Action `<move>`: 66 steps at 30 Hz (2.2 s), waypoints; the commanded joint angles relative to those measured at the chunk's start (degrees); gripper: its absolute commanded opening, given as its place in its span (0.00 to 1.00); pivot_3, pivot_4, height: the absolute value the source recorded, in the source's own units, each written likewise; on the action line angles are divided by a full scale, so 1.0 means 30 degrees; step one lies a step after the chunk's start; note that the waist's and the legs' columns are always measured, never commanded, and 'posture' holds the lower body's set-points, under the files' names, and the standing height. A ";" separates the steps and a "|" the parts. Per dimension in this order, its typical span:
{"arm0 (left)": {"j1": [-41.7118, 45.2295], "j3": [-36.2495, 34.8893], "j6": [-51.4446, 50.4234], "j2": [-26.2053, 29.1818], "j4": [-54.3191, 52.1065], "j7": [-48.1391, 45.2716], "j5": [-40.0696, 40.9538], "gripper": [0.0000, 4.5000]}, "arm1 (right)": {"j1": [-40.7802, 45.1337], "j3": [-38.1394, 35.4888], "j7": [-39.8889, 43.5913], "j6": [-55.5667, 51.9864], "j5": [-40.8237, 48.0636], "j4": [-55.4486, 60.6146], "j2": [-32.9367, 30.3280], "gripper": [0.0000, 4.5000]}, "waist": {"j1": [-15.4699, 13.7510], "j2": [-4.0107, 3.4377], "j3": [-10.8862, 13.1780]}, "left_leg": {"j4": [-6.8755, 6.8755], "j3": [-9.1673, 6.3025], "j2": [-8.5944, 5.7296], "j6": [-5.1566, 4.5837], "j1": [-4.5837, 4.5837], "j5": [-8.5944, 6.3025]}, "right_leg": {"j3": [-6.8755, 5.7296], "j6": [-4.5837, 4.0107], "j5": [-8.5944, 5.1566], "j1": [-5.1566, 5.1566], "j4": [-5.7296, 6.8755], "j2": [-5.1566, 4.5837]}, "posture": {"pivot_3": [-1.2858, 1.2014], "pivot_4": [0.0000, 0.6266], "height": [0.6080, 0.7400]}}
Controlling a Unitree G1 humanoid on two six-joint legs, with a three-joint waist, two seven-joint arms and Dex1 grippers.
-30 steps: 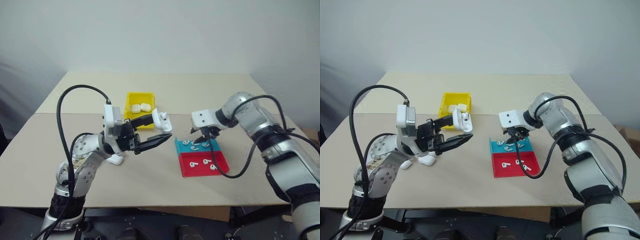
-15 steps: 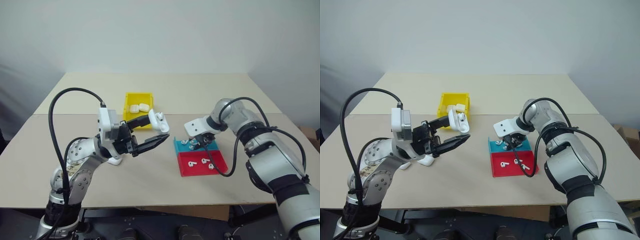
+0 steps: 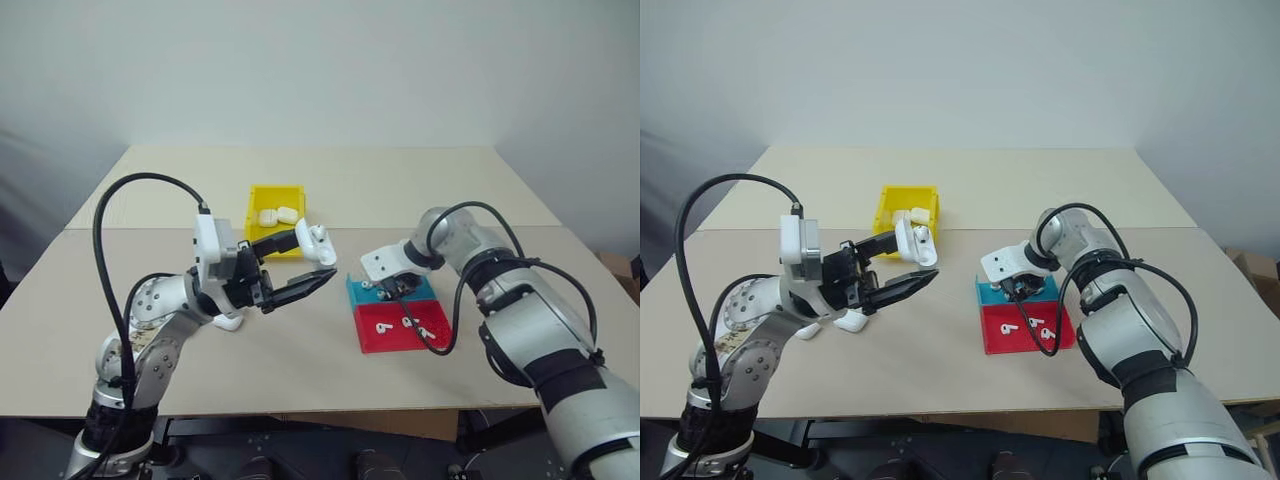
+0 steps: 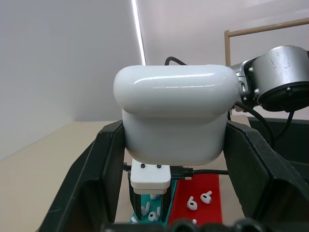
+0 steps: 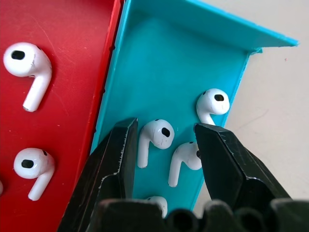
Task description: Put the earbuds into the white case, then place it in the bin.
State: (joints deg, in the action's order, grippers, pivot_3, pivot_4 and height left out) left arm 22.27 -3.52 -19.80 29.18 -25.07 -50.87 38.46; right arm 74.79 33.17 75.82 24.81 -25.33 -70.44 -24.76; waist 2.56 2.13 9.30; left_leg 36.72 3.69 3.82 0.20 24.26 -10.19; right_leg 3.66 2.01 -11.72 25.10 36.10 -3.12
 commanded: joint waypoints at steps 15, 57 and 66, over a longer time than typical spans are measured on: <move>-0.0496 -0.0445 0.0395 0.0295 -0.1306 0.0163 0.0241 0.61 | 0.0058 0.0005 -0.0369 0.0505 -0.1411 -0.0489 -0.0086 0.53 | -0.0007 -0.0002 -0.0002 | 0.0005 -0.0002 0.0002 0.0002 -0.0053 0.0001 | -0.0001 -0.0001 -0.0001 -0.0049 0.0008 0.0002 | 0.52 0.24 1.00; 0.2295 0.0964 -0.0128 -0.0779 0.1608 -0.1981 0.1125 0.61 | -0.8767 -1.6446 -0.2014 -2.5815 1.9321 2.5333 -0.3567 0.14 | -0.0571 -0.0022 0.0011 | 0.0018 -0.0012 -0.0003 0.0004 0.0007 -0.0001 | -0.0019 0.0003 -0.0004 -0.0015 0.0004 -0.0008 | 0.52 0.24 1.00; 0.3444 0.1694 -0.0300 -0.1706 0.2628 -0.2204 0.0824 0.61 | -1.2304 -2.0293 -1.1634 -3.0373 2.8339 3.4455 0.0512 0.14 | -0.0513 -0.0030 0.0006 | 0.0024 -0.0050 0.0010 0.0000 -0.0019 0.0002 | -0.0016 0.0109 -0.0066 -0.0033 0.0025 0.0020 | 0.52 0.24 1.00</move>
State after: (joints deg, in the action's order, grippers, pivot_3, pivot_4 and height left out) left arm 31.18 1.26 -21.13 24.51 -16.82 -57.11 40.63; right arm 38.54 -26.62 45.38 -65.87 55.48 28.83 -23.79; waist 1.02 2.04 9.32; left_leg 36.79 3.54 3.85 0.19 24.22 -10.18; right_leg 3.61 2.34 -11.92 24.99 36.16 -3.06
